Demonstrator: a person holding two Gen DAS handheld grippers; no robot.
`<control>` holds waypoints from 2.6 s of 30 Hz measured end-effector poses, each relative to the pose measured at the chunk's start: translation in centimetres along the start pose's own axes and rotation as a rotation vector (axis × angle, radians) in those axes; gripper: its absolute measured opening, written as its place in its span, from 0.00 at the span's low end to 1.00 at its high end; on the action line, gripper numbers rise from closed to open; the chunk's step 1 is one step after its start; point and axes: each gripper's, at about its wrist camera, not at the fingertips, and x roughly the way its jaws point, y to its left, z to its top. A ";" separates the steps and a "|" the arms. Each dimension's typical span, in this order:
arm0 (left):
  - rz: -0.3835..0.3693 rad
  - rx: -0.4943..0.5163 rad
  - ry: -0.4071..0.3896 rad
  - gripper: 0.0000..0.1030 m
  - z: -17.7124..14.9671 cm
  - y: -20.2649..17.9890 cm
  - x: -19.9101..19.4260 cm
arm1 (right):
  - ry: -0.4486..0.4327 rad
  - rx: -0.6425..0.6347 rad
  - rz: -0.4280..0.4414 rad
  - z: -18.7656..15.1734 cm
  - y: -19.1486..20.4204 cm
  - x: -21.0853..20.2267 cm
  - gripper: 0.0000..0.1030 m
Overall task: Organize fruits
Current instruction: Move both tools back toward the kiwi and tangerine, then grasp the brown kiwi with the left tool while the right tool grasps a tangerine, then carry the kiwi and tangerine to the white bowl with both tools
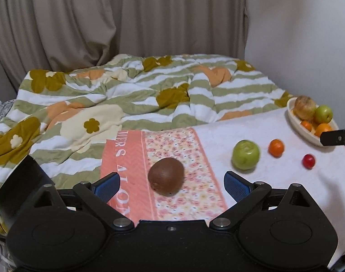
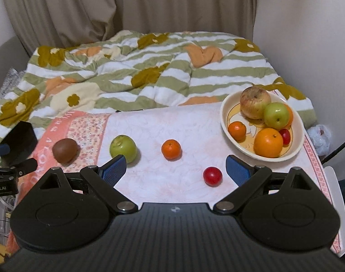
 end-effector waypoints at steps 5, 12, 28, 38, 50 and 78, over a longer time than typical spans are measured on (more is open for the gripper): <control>-0.037 0.031 0.051 0.97 0.4 1.4 3.4 | 0.057 0.001 -0.013 0.5 0.5 3.7 1.00; -0.056 0.062 0.105 0.96 1.0 2.1 7.3 | 0.124 -0.021 -0.029 0.7 0.6 8.3 1.00; -0.086 0.055 0.200 0.64 1.0 1.9 12.0 | 0.181 -0.069 -0.002 1.0 0.2 13.9 0.92; -0.085 0.040 0.202 0.60 0.7 1.8 11.6 | 0.195 -0.094 0.001 1.1 0.2 15.1 0.80; -0.089 -0.012 0.205 0.59 -0.4 1.5 10.2 | 0.182 -0.139 0.022 1.0 1.5 15.5 0.50; -0.110 -0.030 0.000 0.59 -0.8 -3.2 -1.8 | 0.026 -0.041 -0.007 -1.6 -2.4 1.6 0.50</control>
